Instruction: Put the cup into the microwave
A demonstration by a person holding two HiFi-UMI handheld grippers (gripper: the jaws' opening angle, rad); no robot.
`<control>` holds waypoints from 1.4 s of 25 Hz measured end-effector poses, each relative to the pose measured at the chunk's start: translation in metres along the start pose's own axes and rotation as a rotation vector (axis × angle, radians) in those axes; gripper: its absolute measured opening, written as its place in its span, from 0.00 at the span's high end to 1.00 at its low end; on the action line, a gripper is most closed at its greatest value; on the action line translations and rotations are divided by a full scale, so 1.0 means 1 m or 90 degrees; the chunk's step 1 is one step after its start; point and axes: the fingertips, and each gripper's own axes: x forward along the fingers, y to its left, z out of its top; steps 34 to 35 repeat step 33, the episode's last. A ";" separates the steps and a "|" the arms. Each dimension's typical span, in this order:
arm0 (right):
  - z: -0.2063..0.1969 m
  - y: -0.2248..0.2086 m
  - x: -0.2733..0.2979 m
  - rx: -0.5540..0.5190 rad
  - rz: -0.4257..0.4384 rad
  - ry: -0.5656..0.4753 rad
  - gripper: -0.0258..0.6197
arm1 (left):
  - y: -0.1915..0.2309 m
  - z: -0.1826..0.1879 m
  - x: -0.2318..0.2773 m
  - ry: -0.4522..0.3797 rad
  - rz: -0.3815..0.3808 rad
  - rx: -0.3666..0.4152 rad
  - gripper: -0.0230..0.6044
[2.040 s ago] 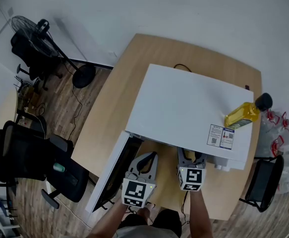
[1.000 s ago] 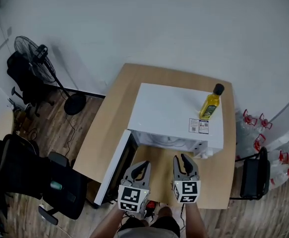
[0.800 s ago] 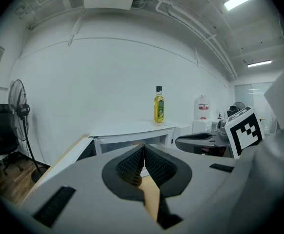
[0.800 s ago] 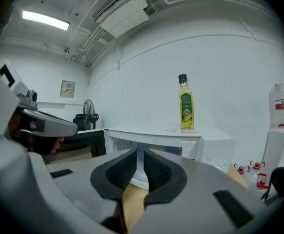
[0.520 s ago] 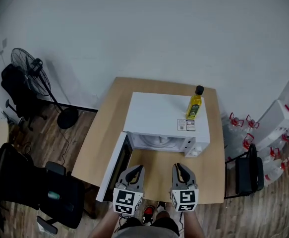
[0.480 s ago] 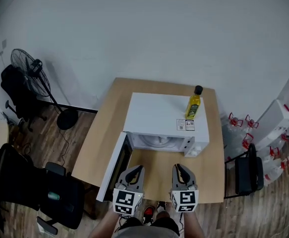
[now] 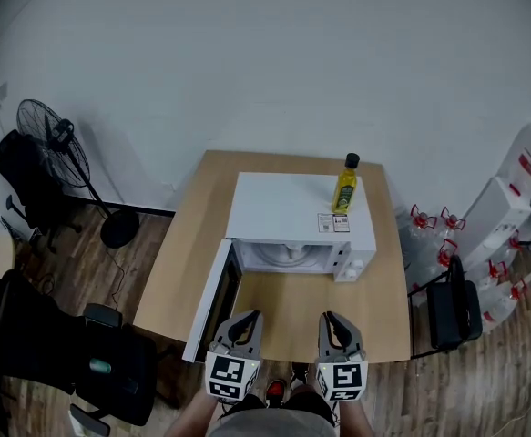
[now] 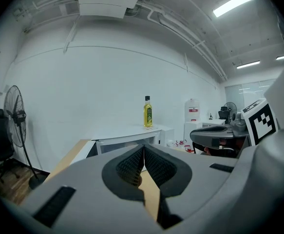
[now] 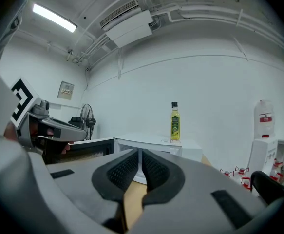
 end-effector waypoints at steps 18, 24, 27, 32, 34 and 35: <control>-0.001 0.008 -0.015 0.003 -0.002 -0.005 0.92 | -0.002 0.004 -0.014 -0.009 -0.001 0.003 0.92; -0.003 0.008 -0.014 0.005 -0.002 -0.003 0.92 | -0.003 0.004 -0.012 -0.010 -0.003 0.003 0.92; -0.003 0.008 -0.014 0.004 0.000 -0.004 0.92 | -0.003 0.003 -0.012 -0.008 -0.004 0.005 0.92; -0.004 0.006 -0.014 0.005 -0.003 -0.003 0.92 | -0.004 0.002 -0.010 -0.007 -0.005 0.007 0.92; -0.004 0.006 -0.013 0.004 -0.002 -0.004 0.92 | -0.004 0.001 -0.010 -0.006 -0.005 0.006 0.92; -0.004 0.006 -0.013 0.004 -0.002 -0.004 0.92 | -0.004 0.001 -0.010 -0.006 -0.005 0.006 0.92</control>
